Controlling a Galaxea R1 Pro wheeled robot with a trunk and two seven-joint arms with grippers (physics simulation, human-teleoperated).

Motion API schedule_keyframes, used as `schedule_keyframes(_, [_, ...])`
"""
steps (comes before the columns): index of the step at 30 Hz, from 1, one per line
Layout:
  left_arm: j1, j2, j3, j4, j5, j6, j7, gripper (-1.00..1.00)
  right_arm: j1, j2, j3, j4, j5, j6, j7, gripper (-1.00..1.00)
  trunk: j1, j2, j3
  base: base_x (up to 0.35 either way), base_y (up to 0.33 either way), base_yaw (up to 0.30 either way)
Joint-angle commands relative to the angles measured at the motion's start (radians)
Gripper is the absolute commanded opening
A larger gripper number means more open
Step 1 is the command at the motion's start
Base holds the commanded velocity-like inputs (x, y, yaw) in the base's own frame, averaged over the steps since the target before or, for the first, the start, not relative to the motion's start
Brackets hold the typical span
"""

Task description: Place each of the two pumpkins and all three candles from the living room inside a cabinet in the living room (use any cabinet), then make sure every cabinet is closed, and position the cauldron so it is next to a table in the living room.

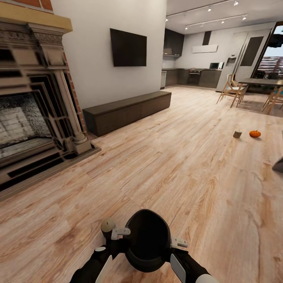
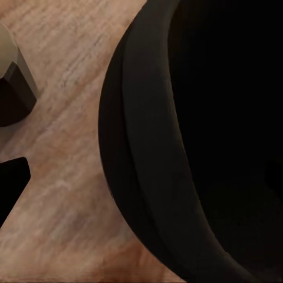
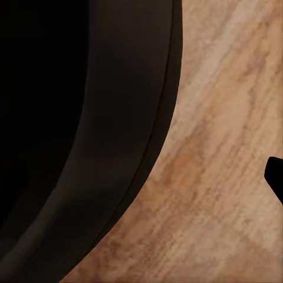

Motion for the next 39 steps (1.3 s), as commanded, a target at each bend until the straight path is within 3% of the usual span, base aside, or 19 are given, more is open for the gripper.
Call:
schedule_keyframes(1, [0.0, 0.001, -0.002, 0.008, 0.011, 0.006, 0.0, 1.0, 0.0, 0.0, 0.001, -0.001, -0.009, 0.005, -0.006, 1.0, 0.0, 0.0, -0.001, 0.0, 0.0, 0.0])
schedule_keyframes(7, [0.0, 0.003, -0.002, 0.055, 0.01, 0.004, 0.0, 1.0, 0.0, 0.0, 0.001, -0.001, -0.009, 0.005, -0.006, 1.0, 0.002, -0.001, -0.02, 0.0, 0.0, 0.0])
schedule_keyframes(24, [0.0, 0.004, -0.002, 0.063, 0.01, -0.001, 0.0, 1.0, 0.0, 0.0, 0.001, -0.001, -0.009, 0.005, -0.006, 1.0, 0.002, -0.001, -0.02, 0.0, 0.0, 0.0])
schedule_keyframes(28, [0.0, 0.004, -0.002, 0.063, 0.01, -0.001, 0.0, 1.0, 0.0, 0.0, 0.001, -0.001, -0.009, 0.005, -0.006, 1.0, 0.004, -0.002, -0.036, 0.0, 0.0, 0.0])
schedule_keyframes(39, [0.0, 0.005, -0.002, 0.063, 0.009, -0.002, 0.0, 1.0, 0.0, 0.0, 0.001, -0.001, -0.009, 0.005, -0.006, 1.0, 0.004, -0.002, -0.036, 0.0, 0.0, 0.0])
